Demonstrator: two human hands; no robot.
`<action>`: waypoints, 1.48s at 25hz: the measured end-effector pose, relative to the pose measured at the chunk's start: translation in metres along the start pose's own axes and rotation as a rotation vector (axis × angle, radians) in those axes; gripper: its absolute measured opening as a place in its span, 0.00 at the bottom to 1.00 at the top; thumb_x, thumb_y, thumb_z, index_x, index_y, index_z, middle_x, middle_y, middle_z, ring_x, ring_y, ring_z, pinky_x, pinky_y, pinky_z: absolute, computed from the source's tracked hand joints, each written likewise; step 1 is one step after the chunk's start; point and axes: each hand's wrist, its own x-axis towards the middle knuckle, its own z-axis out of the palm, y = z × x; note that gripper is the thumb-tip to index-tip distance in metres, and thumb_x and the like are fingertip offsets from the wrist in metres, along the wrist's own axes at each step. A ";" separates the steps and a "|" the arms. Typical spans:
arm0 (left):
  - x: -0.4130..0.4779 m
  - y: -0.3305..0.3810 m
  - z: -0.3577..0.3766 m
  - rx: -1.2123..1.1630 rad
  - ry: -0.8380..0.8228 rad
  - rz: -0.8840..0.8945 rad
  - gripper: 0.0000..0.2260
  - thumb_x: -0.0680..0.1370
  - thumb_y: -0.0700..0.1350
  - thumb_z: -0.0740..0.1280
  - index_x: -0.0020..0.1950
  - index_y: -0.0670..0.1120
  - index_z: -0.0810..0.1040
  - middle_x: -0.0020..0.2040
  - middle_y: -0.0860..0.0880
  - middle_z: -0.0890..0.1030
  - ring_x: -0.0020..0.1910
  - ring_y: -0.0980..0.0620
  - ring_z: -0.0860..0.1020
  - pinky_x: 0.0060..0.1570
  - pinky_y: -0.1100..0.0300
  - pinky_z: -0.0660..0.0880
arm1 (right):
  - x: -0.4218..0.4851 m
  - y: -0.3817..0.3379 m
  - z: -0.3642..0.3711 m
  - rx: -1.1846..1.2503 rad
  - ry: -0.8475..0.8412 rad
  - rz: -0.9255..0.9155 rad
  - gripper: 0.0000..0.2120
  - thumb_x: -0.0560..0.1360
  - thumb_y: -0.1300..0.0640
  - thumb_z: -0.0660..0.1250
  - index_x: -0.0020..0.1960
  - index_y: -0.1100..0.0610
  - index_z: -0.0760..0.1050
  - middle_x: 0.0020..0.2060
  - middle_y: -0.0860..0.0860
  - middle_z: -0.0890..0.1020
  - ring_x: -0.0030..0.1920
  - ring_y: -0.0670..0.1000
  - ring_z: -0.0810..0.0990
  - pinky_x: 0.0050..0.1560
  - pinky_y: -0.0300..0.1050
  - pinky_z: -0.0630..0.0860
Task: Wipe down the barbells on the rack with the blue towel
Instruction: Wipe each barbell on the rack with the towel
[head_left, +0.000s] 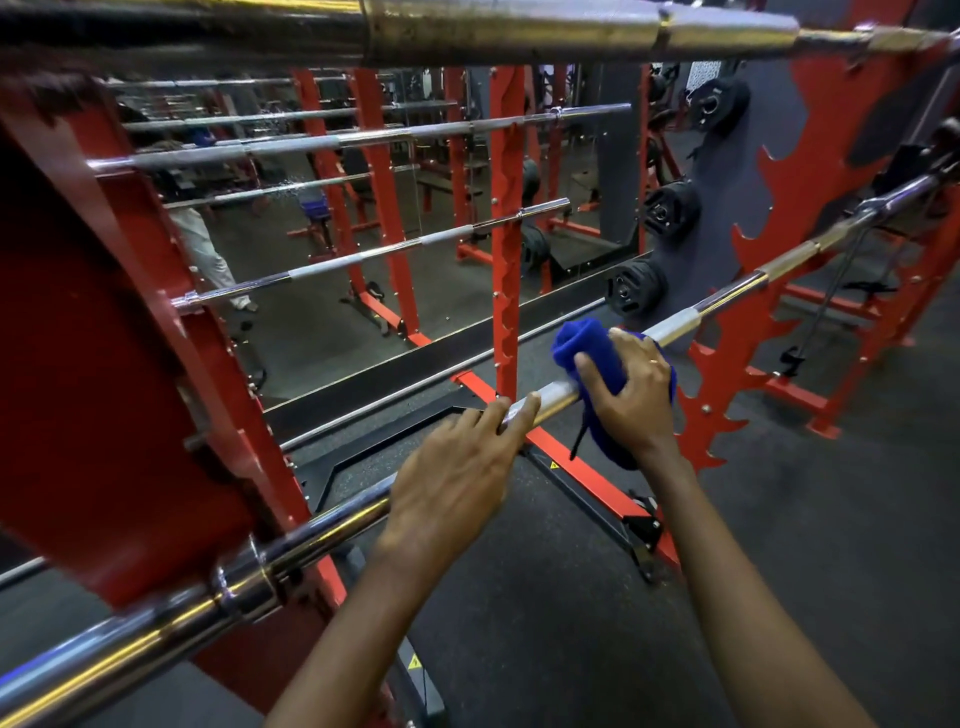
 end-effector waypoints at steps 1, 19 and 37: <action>0.001 0.001 0.000 0.003 -0.005 -0.005 0.28 0.83 0.44 0.58 0.82 0.48 0.55 0.70 0.45 0.73 0.52 0.49 0.78 0.48 0.55 0.76 | 0.008 0.006 -0.001 0.011 0.033 0.054 0.25 0.79 0.37 0.62 0.57 0.58 0.80 0.55 0.56 0.83 0.61 0.57 0.77 0.69 0.61 0.69; 0.013 0.011 0.004 -0.056 -0.063 -0.213 0.24 0.85 0.56 0.53 0.82 0.58 0.53 0.60 0.54 0.77 0.49 0.52 0.78 0.42 0.57 0.73 | 0.013 -0.025 0.032 1.567 0.264 1.106 0.22 0.80 0.36 0.53 0.52 0.53 0.76 0.45 0.53 0.83 0.42 0.50 0.84 0.49 0.43 0.79; 0.103 0.051 0.040 -0.046 -0.109 -0.222 0.26 0.85 0.62 0.48 0.81 0.54 0.57 0.60 0.50 0.79 0.53 0.50 0.79 0.44 0.53 0.78 | 0.021 0.070 -0.007 0.014 0.062 -0.090 0.27 0.81 0.40 0.60 0.70 0.59 0.75 0.68 0.56 0.78 0.75 0.56 0.70 0.78 0.56 0.59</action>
